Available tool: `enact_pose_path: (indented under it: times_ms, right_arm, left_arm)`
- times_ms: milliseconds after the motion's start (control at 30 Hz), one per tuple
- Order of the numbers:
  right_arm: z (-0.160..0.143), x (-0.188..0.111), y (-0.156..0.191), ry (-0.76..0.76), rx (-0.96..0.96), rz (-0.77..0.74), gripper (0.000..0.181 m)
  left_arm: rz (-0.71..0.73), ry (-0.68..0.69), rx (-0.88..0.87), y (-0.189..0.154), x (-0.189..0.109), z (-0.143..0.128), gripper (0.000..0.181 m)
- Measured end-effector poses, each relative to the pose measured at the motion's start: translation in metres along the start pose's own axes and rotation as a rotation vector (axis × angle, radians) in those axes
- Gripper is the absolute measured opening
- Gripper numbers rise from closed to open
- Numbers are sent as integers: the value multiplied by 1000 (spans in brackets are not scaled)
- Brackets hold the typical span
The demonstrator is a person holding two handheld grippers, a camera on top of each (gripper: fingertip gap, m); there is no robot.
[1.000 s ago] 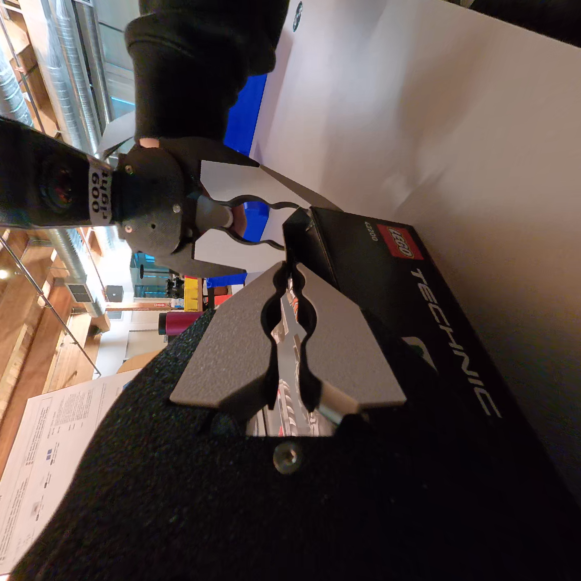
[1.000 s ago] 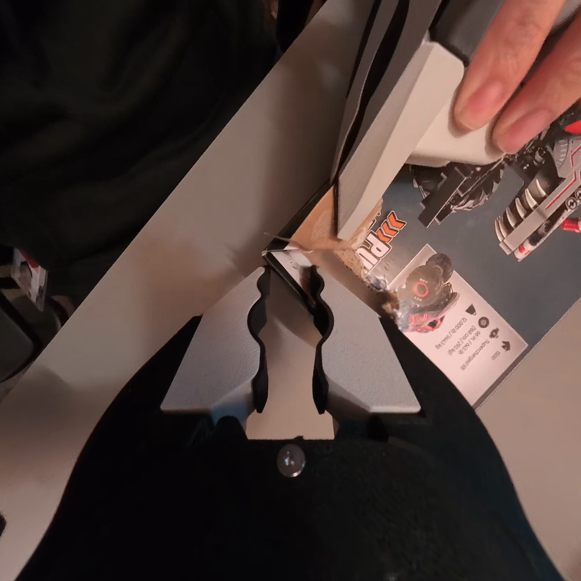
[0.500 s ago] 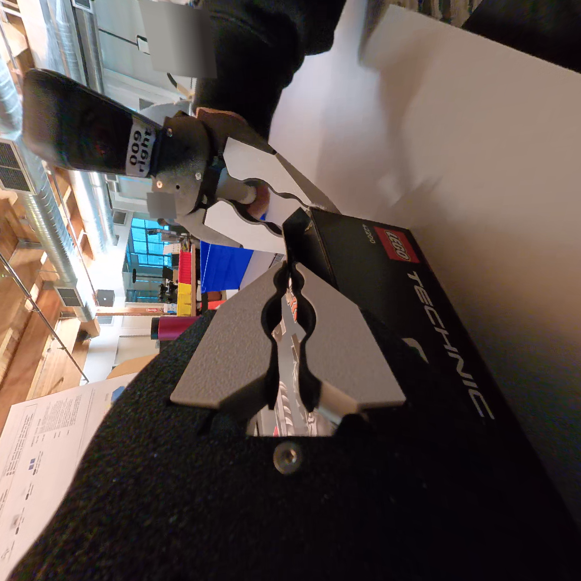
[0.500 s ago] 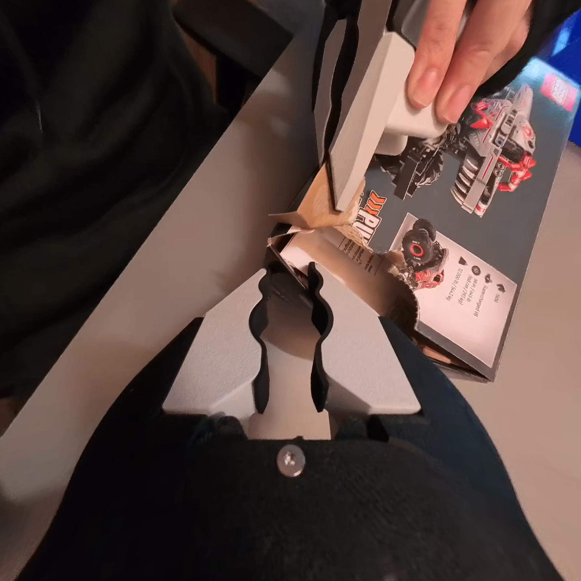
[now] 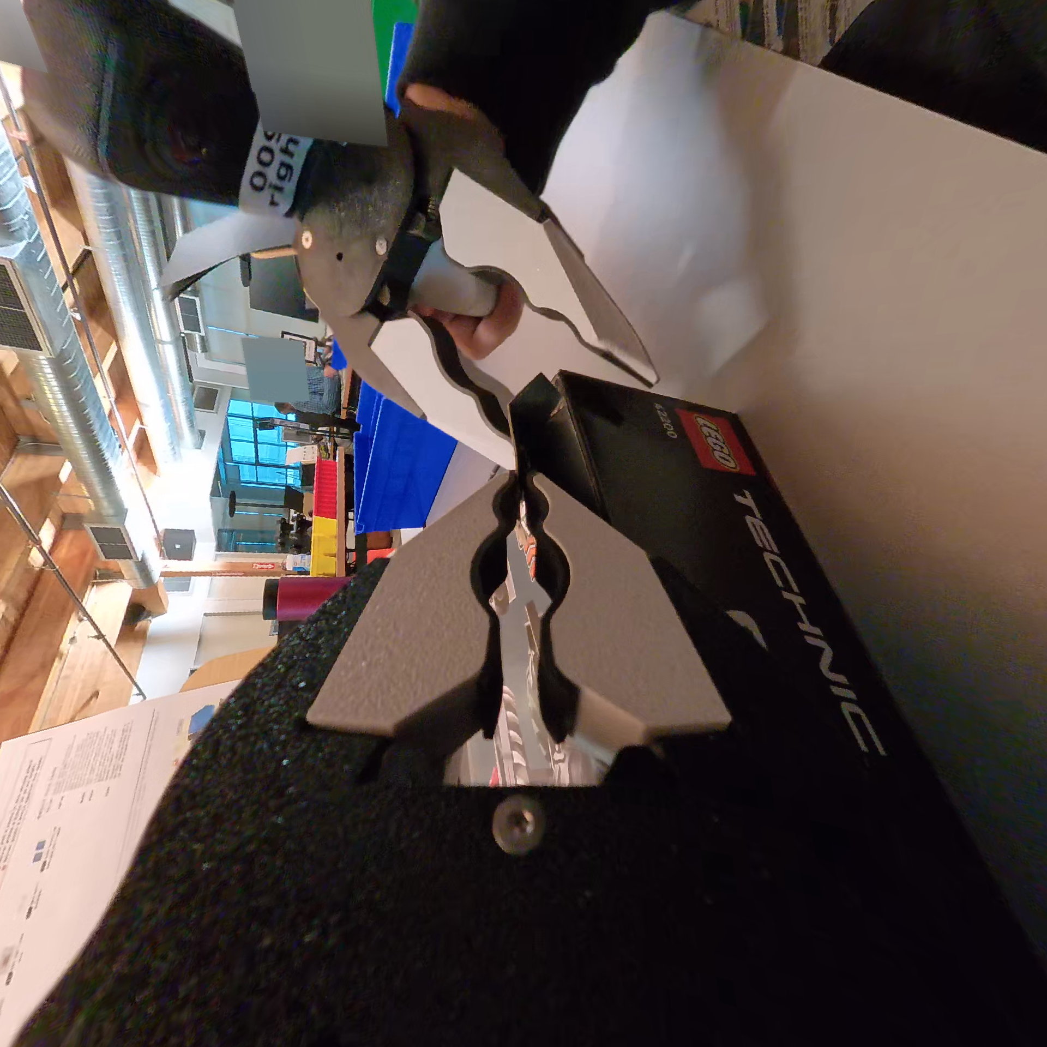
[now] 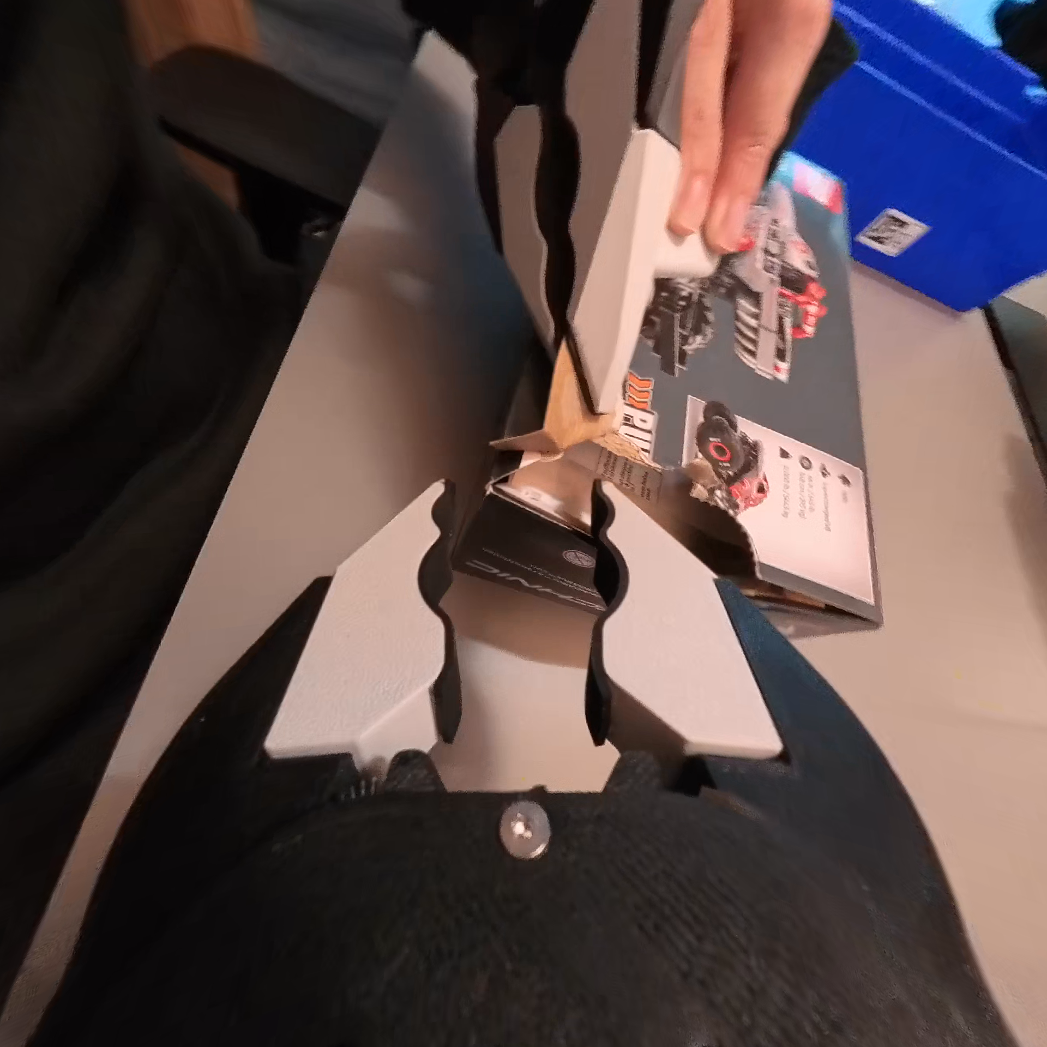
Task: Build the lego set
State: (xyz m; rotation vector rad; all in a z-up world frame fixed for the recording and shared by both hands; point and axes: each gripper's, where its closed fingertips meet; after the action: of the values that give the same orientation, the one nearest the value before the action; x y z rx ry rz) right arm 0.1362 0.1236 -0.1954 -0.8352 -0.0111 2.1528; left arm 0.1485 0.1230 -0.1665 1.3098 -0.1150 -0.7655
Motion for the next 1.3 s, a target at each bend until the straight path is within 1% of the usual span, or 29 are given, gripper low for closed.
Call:
enact_pose_path:
  times_ms: [33, 100, 133, 267, 333, 467, 567, 667, 800, 900, 967, 1000, 1033, 1067, 1100, 1133, 1167, 1200, 1233, 1300]
  right_arm:
    - [1, -1, -2, -15, 16, -60, 46]
    - [3, -9, -8, -51, 28, -187, 41]
    - [2, -13, -8, -60, 31, -230, 42]
    - [3, -26, -4, -95, 70, -353, 34]
    - [3, -28, -3, -110, 86, -394, 30]
    - [2, -29, -3, -140, 163, -460, 30]
    - [1, -29, -1, -170, 219, -503, 26]
    - [0, -31, -3, -187, 274, -543, 31]
    - [-2, -32, -2, -214, 313, -579, 28]
    - [-4, -34, -5, -207, 340, -641, 29]
    - [-6, -36, -8, -207, 350, -707, 25]
    - [-10, -46, -16, -211, 370, -812, 0]
    - [-11, -66, -26, -270, 377, -950, 0]
    - [1, -71, -25, -374, 366, -930, 0]
    - [13, -58, -14, -415, 363, -771, 1]
    - [12, -46, -7, -362, 391, -680, 2]
    - [7, -40, -6, -296, 385, -678, 15]
    - [6, -40, -7, -273, 359, -706, 22]
    - [9, -42, -8, -292, 350, -720, 24]
    - [12, -35, -5, -307, 378, -653, 20]
  left_arm:
    - [0, 0, 0, 0, 0, 0, 0]
    - [2, 1, 4, 0, 0, 0, 0]
    - [1, 0, 3, 0, 0, 0, 0]
    - [1, 0, 4, 0, 1, 1, 0]
    - [2, 1, 6, 0, 1, 1, 0]
    - [3, 1, 4, -1, 1, 1, 0]
    - [3, 1, 4, -1, 1, 1, 0]
    - [5, 2, 3, -1, 1, 1, 0]
    - [2, 4, -6, -2, 1, -1, 0]
    - [2, 12, -17, -1, 2, -4, 0]
    - [-5, 22, -44, -1, 2, -7, 0]
    - [-17, 20, -70, -2, 3, -7, 0]
    - [-24, 17, -84, -2, 3, -8, 0]
    - [-23, 17, -82, -2, 2, -8, 0]
    - [-21, 18, -79, -2, 2, -8, 0]
    - [-19, 18, -77, -2, 2, -8, 0]
    - [-17, 19, -72, -2, 2, -8, 0]
    - [-12, 21, -63, -2, 2, -8, 0]
    - [-7, 23, -55, -2, 1, -8, 0]
    - [-5, 24, -51, -2, 1, -8, 0]
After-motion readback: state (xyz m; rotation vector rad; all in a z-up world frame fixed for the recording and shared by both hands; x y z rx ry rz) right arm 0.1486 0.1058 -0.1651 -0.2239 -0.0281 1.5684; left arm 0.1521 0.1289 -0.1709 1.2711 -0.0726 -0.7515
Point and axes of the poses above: each gripper's, where its closed fingertips meet, x out along the fingers, z out of its top, y = z × x across the jaws
